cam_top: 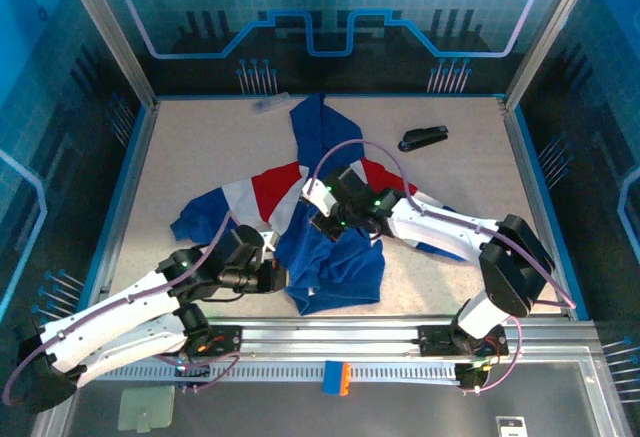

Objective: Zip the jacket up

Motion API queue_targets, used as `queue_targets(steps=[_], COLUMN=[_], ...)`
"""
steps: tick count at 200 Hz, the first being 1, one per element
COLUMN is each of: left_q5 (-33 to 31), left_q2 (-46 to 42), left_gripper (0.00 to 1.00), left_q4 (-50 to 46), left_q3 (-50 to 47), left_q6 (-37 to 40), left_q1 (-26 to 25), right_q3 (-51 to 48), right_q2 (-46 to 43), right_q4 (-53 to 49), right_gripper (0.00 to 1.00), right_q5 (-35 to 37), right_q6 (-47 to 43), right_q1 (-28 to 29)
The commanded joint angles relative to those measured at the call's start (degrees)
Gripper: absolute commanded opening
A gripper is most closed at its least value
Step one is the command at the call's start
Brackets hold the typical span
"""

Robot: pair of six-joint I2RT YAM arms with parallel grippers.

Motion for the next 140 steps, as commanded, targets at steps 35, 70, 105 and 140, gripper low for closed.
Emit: queue_targets(steps=[35,70,105,140], left_q5=[1.25,1.06,1.38,1.39], left_q2=[-1.38,-1.95,-1.76,-1.60], left_gripper=[0.00,0.00,0.00,0.00], left_q4=[-3.54,-3.38,-3.27,-3.37], left_q3=[-1.24,-1.25,-1.16,-1.08], left_q6=[-1.36,-1.83,-1.71,-1.64], left_q1=[-0.07,-0.07,-0.07,-0.07], right_q3=[3.32,4.20,5.48,6.95], right_q2=[1.93,3.06,4.63,6.23], right_q4=[0.79,0.86,1.37,1.50], right_gripper=[0.00,0.00,0.00,0.00], right_q5=[2.45,2.10,1.56,1.31], right_q6=[-1.07,-1.50,-1.63,-1.83], right_q1=[-2.78,-3.57,-4.48,-5.07])
